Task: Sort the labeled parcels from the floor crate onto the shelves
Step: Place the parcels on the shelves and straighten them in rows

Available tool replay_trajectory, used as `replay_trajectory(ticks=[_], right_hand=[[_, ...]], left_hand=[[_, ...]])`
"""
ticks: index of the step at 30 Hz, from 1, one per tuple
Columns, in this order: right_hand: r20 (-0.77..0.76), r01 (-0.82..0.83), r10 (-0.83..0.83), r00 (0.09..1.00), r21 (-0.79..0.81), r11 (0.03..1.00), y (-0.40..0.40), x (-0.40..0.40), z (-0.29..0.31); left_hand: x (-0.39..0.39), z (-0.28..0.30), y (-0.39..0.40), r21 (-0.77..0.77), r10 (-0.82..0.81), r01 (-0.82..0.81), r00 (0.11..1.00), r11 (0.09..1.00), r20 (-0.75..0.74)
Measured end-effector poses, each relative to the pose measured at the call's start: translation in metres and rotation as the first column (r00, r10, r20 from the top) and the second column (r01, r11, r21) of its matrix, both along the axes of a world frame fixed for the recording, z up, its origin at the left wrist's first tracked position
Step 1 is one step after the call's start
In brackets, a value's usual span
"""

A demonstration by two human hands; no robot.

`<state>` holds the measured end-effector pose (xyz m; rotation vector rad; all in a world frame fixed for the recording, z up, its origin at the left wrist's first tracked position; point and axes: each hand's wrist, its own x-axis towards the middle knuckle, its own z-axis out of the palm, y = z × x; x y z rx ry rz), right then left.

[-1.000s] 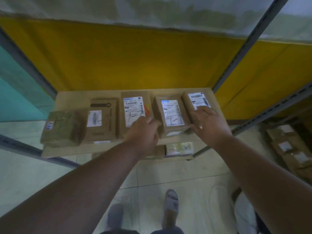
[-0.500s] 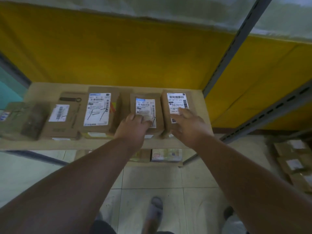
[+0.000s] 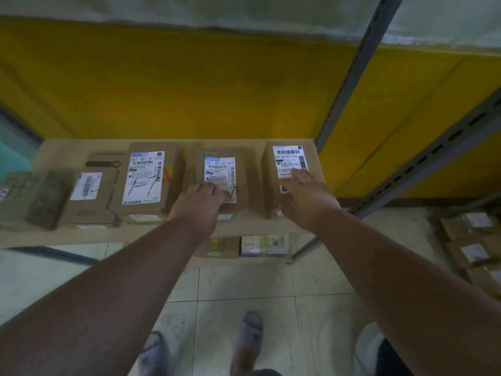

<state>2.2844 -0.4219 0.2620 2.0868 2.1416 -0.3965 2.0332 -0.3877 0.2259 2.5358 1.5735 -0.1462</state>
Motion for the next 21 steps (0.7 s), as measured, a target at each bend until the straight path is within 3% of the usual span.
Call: replay_trajectory(ticks=[5,11,16,21], right_hand=[[-0.001,-0.004,0.004,1.0,0.001,1.0,-0.008,-0.009,0.01],[-0.036,0.037,-0.033,0.999,0.122,0.992,-0.048,-0.069,0.064],[-0.089,0.079,-0.062,0.994,0.202,0.976,-0.096,-0.162,0.092],[-0.22,0.07,-0.006,0.975,0.283,0.957,-0.128,-0.279,0.079]], left_hand=[[-0.003,0.007,-0.005,-0.003,-0.012,0.012,1.0,1.0,0.022],[-0.035,0.029,-0.049,0.043,-0.042,0.037,0.993,0.998,0.109],[-0.119,0.04,-0.1,0.065,-0.044,0.03,0.977,0.997,0.21],[-0.23,0.029,-0.145,0.031,0.027,-0.032,0.987,0.999,0.157]])
